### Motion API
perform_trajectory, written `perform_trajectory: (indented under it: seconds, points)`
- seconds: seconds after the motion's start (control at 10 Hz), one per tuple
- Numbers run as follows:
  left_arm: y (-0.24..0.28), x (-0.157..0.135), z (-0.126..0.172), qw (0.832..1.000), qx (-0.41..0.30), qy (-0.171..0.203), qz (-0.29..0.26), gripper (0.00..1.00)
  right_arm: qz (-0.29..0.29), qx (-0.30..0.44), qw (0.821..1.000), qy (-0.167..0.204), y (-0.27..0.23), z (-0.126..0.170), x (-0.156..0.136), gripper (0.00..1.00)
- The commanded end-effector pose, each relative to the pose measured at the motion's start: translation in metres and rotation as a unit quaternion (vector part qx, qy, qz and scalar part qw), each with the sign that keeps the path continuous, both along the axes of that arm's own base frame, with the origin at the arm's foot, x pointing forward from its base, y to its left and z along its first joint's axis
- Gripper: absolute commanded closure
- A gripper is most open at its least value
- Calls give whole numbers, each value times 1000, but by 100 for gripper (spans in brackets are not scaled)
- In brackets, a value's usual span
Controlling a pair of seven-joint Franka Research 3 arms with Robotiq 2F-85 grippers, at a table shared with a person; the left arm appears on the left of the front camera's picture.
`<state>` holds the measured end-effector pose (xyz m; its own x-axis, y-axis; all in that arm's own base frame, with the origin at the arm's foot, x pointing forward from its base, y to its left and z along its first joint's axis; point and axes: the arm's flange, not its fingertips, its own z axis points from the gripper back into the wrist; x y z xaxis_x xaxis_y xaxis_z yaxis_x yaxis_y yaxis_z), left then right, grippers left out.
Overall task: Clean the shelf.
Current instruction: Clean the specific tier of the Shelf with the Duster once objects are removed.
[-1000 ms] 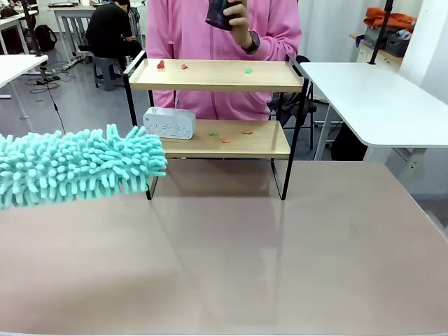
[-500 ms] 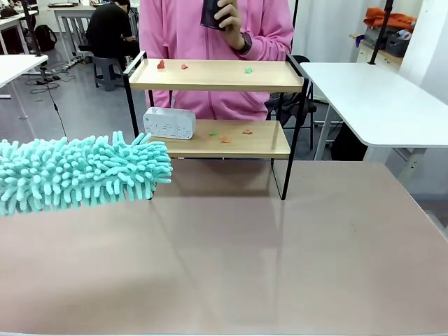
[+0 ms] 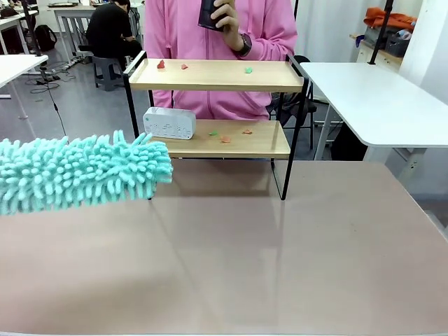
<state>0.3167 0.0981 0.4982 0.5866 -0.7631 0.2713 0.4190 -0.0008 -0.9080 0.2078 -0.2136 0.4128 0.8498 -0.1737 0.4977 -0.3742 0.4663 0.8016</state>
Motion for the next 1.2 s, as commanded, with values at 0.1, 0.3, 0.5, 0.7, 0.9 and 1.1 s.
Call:
perform_trajectory:
  seconds: [0.1, 0.3, 0.5, 0.7, 0.9, 1.1]
  points:
    - [-50, 40, 75, 987, 9, -97, 124, 88, 0, 5, 1000, -17, -1, 2, 2, 0]
    - [-90, 66, 130, 969, 12, -150, 196, 88, 0, 5, 1000, -17, -1, 2, 2, 0]
    - [-113, 74, 161, 953, 0, -185, 240, 88, 0, 5, 1000, -17, -1, 2, 2, 0]
    - [-112, 80, 163, 961, -6, -177, 212, 88, 0, 5, 1000, -17, -1, 2, 2, 0]
    - [-112, 80, 163, 961, -6, -177, 212, 88, 0, 5, 1000, -17, -1, 2, 2, 0]
    - [-112, 80, 163, 961, -6, -177, 212, 88, 0, 5, 1000, -17, -1, 2, 2, 0]
